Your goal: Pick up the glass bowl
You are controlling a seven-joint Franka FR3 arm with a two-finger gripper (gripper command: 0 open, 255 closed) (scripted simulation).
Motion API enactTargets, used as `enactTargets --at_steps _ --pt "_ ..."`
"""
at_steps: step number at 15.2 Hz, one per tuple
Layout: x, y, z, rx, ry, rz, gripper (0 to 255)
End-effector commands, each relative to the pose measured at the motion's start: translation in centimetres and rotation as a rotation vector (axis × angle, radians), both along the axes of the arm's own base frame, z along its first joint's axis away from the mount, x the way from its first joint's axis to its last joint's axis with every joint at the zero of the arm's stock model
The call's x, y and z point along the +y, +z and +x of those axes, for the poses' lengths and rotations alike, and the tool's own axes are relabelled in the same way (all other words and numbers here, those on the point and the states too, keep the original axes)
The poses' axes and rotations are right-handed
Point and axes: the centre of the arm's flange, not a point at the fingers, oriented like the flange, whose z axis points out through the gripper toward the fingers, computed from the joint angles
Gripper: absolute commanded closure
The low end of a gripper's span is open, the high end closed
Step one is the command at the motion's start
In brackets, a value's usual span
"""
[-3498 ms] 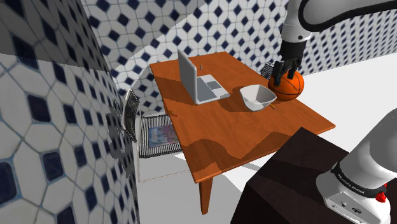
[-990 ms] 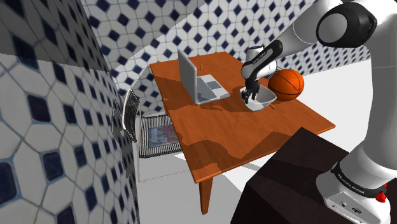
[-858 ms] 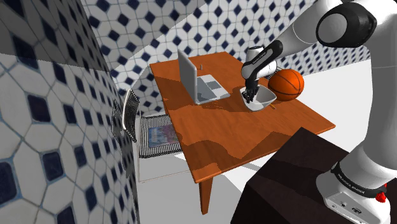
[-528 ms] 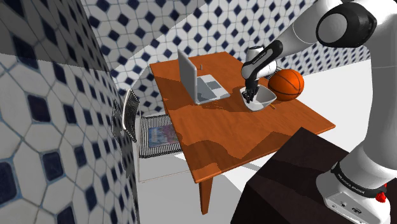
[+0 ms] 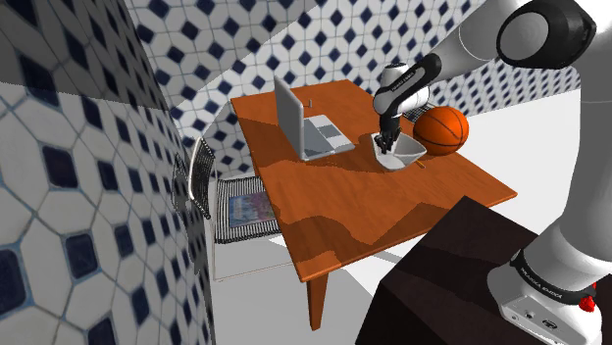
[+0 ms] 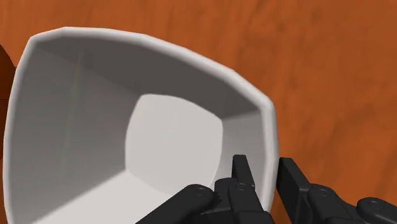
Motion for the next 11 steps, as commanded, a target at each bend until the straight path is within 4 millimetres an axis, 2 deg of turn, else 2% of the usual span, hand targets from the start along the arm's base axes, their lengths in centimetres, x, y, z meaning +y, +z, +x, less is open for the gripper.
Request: enactTargets --at_steps 1,9,11 --pt "0.0 1.1 0.1 0.000 0.000 0.000 255" --pt "0.0 5.3 0.1 0.000 0.000 0.000 255" --pt "0.0 5.4 0.1 0.000 0.000 0.000 255"
